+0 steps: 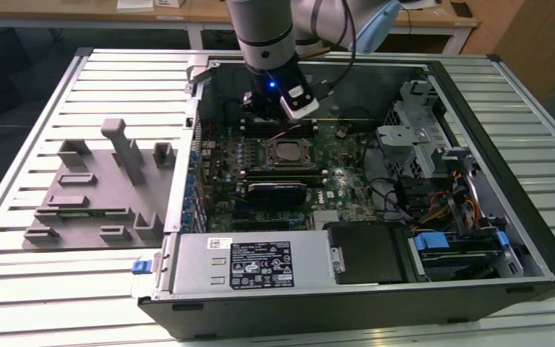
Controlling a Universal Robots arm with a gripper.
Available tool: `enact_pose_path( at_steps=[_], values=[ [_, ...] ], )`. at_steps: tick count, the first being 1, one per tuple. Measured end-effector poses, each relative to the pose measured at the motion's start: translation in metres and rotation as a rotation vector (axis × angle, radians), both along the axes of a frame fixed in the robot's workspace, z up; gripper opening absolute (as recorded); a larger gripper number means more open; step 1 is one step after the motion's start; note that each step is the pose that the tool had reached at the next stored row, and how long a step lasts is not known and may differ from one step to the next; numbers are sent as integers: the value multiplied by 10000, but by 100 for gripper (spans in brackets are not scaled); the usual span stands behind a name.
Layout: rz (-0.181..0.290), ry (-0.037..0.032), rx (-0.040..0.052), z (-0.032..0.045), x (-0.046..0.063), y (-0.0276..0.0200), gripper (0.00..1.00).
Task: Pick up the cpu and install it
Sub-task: 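Install the first cpu locking lever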
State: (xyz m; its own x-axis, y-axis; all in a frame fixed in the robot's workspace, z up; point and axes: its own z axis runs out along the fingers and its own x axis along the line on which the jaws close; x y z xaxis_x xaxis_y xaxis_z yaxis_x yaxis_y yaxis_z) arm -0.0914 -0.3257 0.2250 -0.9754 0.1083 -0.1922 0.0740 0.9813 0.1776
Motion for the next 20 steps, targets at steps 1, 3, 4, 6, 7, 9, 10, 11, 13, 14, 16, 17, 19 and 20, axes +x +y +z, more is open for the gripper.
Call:
enact_pose_path(
  at_steps=[1,3,4,6,7,9,10,11,13,14,16,17,19,20],
  values=[
    [-4,1,-10,-1,0,2,11],
    [-8,1,-30,-4,0,7,11],
    [-11,1,-40,-5,0,9,11],
    [-15,1,-65,-8,0,14,11],
    [-16,1,-80,-10,0,17,11],
    [-21,1,-111,-12,0,22,11],
    [-24,1,-131,-14,0,24,11],
    [-28,1,-149,-16,0,27,11],
    [-43,0,-176,-21,1,33,11],
    [-52,1,-194,-23,1,37,11],
    [-74,1,-225,-29,2,46,11],
    [-85,1,-237,-31,3,50,11],
    [-104,2,-255,-37,4,59,11],
    [-113,1,-259,-40,5,63,11]
  ],
)
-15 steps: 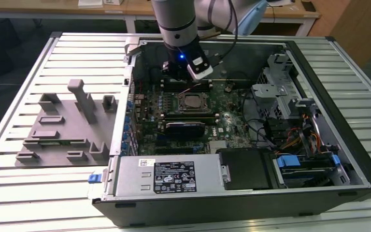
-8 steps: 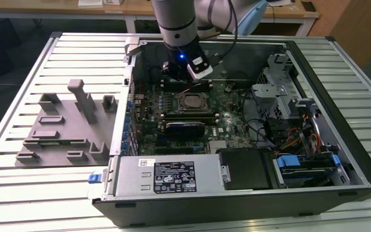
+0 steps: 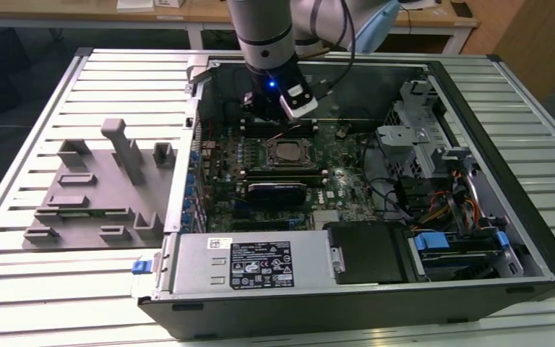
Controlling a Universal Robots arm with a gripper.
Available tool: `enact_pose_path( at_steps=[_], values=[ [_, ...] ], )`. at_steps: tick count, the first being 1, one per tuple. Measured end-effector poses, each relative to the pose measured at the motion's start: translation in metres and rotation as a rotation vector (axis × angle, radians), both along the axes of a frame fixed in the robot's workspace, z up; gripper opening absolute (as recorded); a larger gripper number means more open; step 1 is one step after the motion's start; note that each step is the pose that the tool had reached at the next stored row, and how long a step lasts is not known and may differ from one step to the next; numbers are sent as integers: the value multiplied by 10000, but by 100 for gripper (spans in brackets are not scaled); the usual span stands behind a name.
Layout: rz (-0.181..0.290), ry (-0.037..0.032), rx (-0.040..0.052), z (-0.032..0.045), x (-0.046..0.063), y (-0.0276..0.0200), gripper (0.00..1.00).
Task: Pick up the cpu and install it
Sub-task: 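Install the first cpu locking lever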
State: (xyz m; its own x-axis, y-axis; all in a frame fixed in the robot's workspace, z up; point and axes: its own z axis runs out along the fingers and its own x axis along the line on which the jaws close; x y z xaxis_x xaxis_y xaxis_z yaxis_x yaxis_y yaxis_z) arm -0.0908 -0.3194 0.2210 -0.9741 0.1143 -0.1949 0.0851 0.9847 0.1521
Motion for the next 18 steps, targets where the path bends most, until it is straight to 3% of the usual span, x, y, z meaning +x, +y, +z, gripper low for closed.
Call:
enact_pose_path(
  at_steps=[18],
  values=[
    [-87,0,-78,-32,20,97,11]
  ],
)
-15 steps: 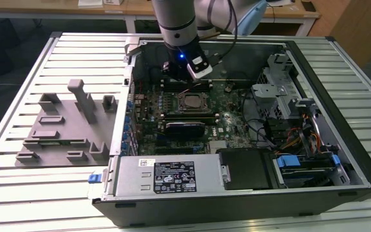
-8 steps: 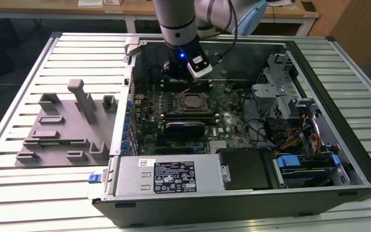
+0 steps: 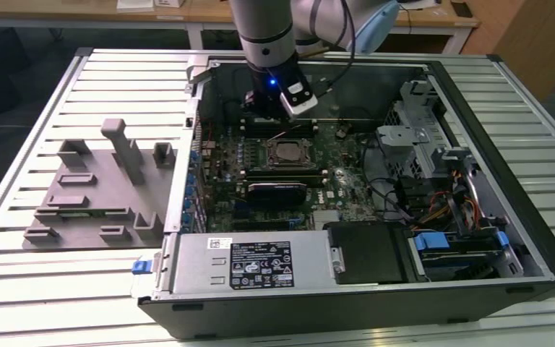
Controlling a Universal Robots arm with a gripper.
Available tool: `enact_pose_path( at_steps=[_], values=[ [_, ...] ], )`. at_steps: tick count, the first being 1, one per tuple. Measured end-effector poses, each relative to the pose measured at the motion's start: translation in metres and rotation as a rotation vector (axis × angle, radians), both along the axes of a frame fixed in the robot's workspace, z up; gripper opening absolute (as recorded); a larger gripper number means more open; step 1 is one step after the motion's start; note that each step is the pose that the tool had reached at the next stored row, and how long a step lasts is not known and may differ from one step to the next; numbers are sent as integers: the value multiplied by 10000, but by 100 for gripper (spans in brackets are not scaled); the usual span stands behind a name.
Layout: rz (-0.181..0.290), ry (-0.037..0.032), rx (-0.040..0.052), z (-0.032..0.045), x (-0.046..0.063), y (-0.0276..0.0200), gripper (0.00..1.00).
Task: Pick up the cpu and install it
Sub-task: 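Install the first cpu locking lever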
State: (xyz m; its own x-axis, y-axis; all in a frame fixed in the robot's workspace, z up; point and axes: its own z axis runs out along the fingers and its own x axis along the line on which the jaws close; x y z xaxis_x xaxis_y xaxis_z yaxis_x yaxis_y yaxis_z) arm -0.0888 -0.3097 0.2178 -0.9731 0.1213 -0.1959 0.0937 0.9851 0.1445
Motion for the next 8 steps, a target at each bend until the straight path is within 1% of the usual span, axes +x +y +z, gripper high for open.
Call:
enact_pose_path(
  at_steps=[5,8],
  values=[
    [-16,0,-23,-11,0,42,11],
    [-39,1,-40,-20,3,58,11]
  ],
)
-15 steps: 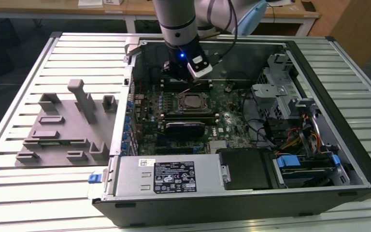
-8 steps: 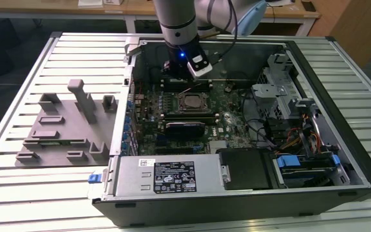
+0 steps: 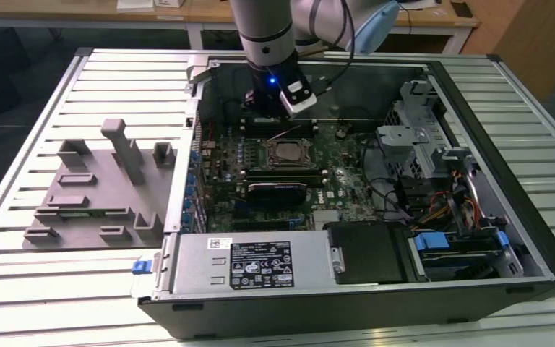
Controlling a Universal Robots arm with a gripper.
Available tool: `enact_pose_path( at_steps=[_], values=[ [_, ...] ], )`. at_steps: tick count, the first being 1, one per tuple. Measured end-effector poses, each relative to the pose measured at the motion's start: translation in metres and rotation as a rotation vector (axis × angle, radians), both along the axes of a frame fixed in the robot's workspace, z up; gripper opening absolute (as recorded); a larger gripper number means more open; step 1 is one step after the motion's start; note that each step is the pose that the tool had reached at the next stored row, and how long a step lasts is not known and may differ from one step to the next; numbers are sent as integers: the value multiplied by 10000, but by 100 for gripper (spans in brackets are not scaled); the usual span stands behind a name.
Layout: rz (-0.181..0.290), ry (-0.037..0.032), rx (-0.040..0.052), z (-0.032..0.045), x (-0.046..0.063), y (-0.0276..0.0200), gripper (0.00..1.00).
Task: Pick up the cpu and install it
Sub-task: 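Install the first cpu locking lever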
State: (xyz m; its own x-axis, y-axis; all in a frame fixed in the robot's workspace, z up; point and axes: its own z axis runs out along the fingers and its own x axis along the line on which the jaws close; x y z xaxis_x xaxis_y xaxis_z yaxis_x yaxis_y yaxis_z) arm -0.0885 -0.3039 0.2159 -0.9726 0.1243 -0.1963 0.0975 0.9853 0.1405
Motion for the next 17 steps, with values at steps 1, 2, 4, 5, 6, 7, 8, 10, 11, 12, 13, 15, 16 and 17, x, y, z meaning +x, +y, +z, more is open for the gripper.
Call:
enact_pose_path(
  at_steps=[1,2,4,5,6,7,8,10,11,12,13,15,16,17],
  values=[
    [-16,-1,-10,-4,3,2,11],
    [-36,-1,-21,-7,7,3,11],
    [-88,0,-48,-9,18,4,11],
    [-118,1,-67,-9,24,3,11],
    [-152,0,-84,-10,29,3,11],
    [-189,0,-98,-11,34,4,11],
    [-234,-2,-104,-14,38,4,11],
    [-357,0,-114,-24,44,3,11],
    [-428,0,-115,-31,46,4,11],
    [-508,1,-118,-37,47,3,11],
    [-578,2,-120,-41,48,3,11],
    [-620,4,-121,-41,48,3,11],
    [-623,4,-121,-41,48,3,11],
    [-624,2,-120,-42,48,3,11]
  ],
)
